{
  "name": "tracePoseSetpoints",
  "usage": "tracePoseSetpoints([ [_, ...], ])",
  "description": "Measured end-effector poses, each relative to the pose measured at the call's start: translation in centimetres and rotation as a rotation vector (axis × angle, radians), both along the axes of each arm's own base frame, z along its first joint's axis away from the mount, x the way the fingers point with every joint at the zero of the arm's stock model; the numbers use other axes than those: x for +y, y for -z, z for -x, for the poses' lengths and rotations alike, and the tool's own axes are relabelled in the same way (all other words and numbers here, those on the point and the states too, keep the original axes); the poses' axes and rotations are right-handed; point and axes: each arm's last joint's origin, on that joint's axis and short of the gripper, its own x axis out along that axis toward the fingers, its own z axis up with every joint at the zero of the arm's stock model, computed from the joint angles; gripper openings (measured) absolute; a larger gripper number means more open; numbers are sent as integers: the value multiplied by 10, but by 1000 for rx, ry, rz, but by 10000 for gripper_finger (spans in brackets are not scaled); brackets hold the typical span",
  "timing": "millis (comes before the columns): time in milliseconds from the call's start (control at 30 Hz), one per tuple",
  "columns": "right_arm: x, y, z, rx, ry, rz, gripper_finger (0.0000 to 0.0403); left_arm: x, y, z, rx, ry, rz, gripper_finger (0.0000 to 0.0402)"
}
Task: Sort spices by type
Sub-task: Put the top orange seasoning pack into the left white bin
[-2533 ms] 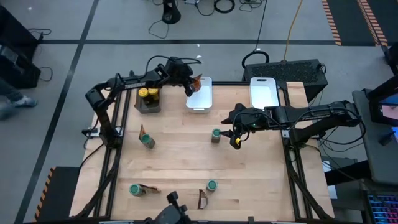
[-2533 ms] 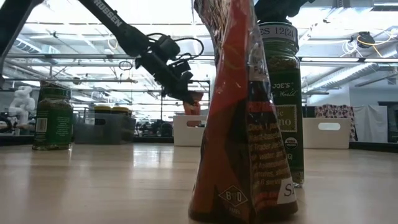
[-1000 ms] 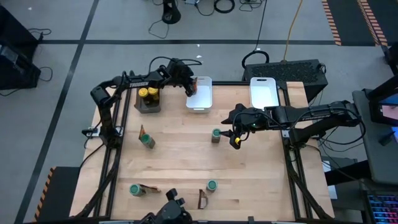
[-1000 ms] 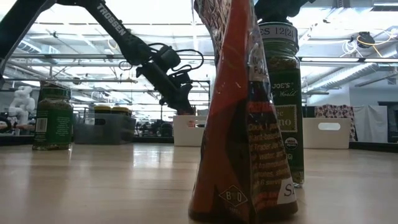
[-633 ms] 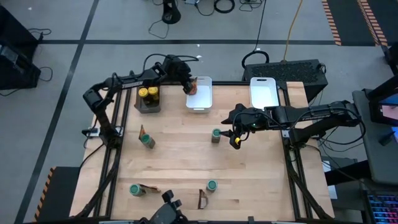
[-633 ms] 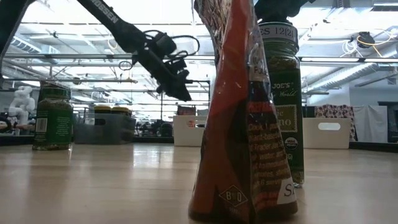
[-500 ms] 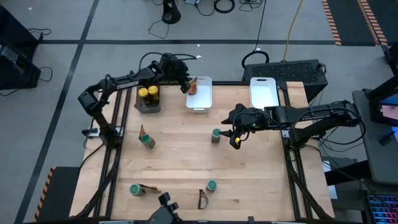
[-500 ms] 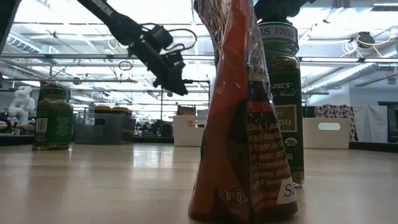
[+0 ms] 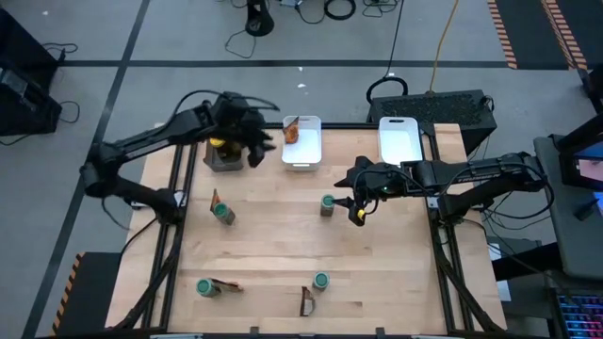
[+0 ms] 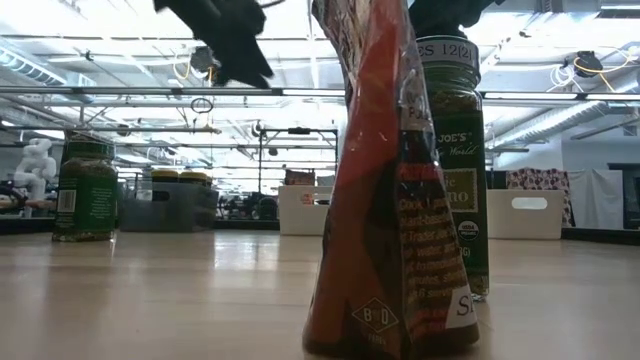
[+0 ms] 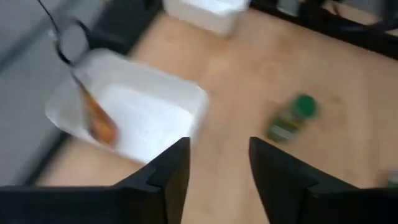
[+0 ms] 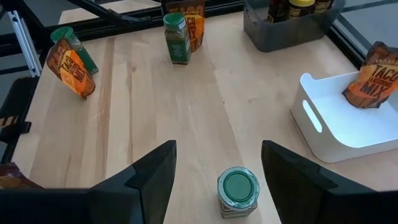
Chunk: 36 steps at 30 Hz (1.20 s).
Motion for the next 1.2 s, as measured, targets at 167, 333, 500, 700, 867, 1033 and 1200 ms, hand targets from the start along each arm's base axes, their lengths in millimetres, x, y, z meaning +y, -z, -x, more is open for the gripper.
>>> tracePoseSetpoints([
  [167,0,0,0,4,-23,34,219,-34,-6,24,110,-89,200,224],
  [333,0,0,0,2,-42,62,219,-55,1,52,336,-244,427,239],
  [500,0,-2,-1,-14,-64,94,219,-70,5,70,509,-415,546,239],
  [700,0,-4,-2,-32,-72,107,219,-76,11,78,599,-574,578,239],
  [867,0,-4,-2,-32,-71,106,219,-77,28,80,665,-611,577,239],
  [1033,0,-4,-2,-34,-63,92,219,-77,51,82,738,-632,572,239],
  [1200,0,-4,-2,-35,-55,80,219,-77,71,82,765,-635,577,239],
])
